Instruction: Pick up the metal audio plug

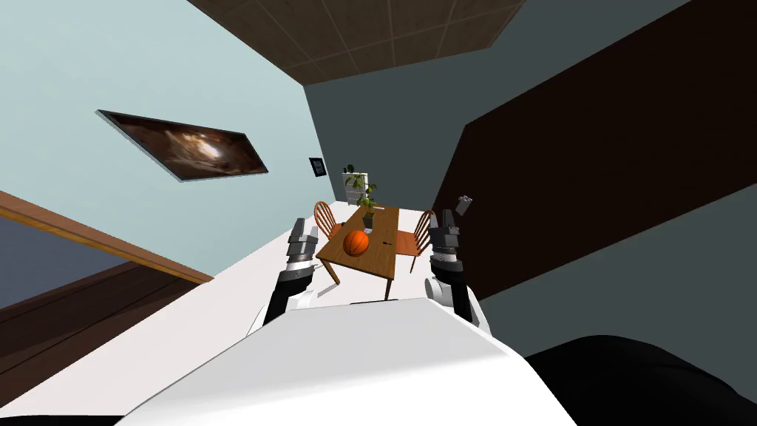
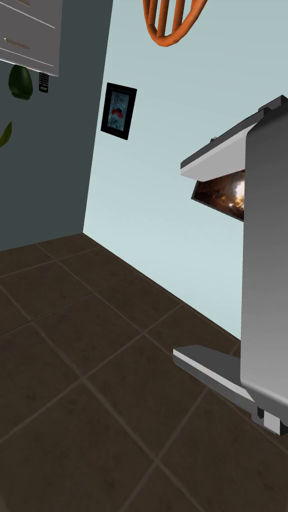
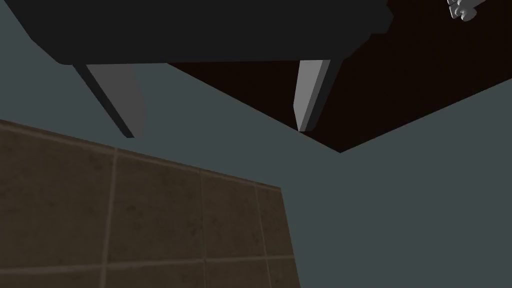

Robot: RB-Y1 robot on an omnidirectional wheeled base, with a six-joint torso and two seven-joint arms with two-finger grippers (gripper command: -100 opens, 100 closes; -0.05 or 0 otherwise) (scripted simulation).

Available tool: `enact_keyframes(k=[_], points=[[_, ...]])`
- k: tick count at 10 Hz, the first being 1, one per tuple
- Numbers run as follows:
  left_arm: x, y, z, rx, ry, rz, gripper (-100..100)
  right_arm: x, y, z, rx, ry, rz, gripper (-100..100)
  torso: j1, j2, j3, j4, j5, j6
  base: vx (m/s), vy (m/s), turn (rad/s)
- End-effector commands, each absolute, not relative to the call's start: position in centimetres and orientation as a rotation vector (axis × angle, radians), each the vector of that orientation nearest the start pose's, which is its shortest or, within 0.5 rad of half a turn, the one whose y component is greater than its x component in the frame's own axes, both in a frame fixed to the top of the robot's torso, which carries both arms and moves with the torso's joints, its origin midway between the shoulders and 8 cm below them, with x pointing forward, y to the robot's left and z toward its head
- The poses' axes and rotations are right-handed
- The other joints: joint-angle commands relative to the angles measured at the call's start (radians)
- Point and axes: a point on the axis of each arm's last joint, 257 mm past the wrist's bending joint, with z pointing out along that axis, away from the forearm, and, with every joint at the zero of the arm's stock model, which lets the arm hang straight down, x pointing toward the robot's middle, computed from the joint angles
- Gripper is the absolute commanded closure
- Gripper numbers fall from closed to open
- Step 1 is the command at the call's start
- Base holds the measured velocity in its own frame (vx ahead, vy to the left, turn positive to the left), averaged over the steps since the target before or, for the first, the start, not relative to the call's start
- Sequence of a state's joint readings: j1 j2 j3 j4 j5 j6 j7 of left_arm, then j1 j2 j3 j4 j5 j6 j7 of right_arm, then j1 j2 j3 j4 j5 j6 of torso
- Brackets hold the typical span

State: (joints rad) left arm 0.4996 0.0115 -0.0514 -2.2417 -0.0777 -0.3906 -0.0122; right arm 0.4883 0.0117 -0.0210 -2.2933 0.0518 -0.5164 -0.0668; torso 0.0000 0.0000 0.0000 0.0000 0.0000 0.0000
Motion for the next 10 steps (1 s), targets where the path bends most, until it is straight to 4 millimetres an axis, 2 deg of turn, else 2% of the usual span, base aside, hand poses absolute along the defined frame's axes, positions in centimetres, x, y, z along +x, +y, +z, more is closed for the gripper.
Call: enact_keyframes(k=[1, 3, 6, 7, 9, 10], points=[[37.1, 25.7, -1.6, -0.719, 0.775, -1.256, 0, 34.3, -27.4, 3.1, 0.606, 0.631, 1.323, -100, 0.000, 0.000, 0.000, 0.000, 0.000, 0.000, -0.006, 0.005, 0.048], [37.1, 25.7, -1.6, -0.719, 0.775, -1.256, 0, 35.1, -26.6, 1.7, 0.584, 0.712, 1.318, -100, 0.000, 0.001, 0.000, 0.000, 0.000, 0.000, -0.020, 0.011, 0.082], [37.1, 25.7, -1.6, -0.719, 0.775, -1.256, 0, 36.6, -25.4, -2.0, 0.564, 0.862, 1.298, -100, 0.001, 0.002, 0.001, 0.000, 0.000, 0.000, -0.027, 0.018, 0.131], [37.1, 25.7, -1.6, -0.719, 0.775, -1.256, 0, 36.6, -25.3, -2.0, 0.554, 0.874, 1.297, -100, 0.001, 0.002, 0.001, 0.000, 0.000, 0.000, -0.020, 0.012, 0.068], [37.1, 25.7, -1.6, -0.719, 0.775, -1.256, 0, 37.7, -24.6, -5.5, 0.547, 0.990, 1.274, -100, 0.001, 0.001, 0.001, 0.000, 0.000, 0.000, -0.019, 0.019, 0.175], [37.1, 25.7, -1.6, -0.719, 0.775, -1.256, 0, 37.7, -24.6, -5.5, 0.535, 1.002, 1.272, -100, 0.001, 0.001, 0.001, 0.000, 0.000, 0.000, -0.012, 0.012, 0.065]])
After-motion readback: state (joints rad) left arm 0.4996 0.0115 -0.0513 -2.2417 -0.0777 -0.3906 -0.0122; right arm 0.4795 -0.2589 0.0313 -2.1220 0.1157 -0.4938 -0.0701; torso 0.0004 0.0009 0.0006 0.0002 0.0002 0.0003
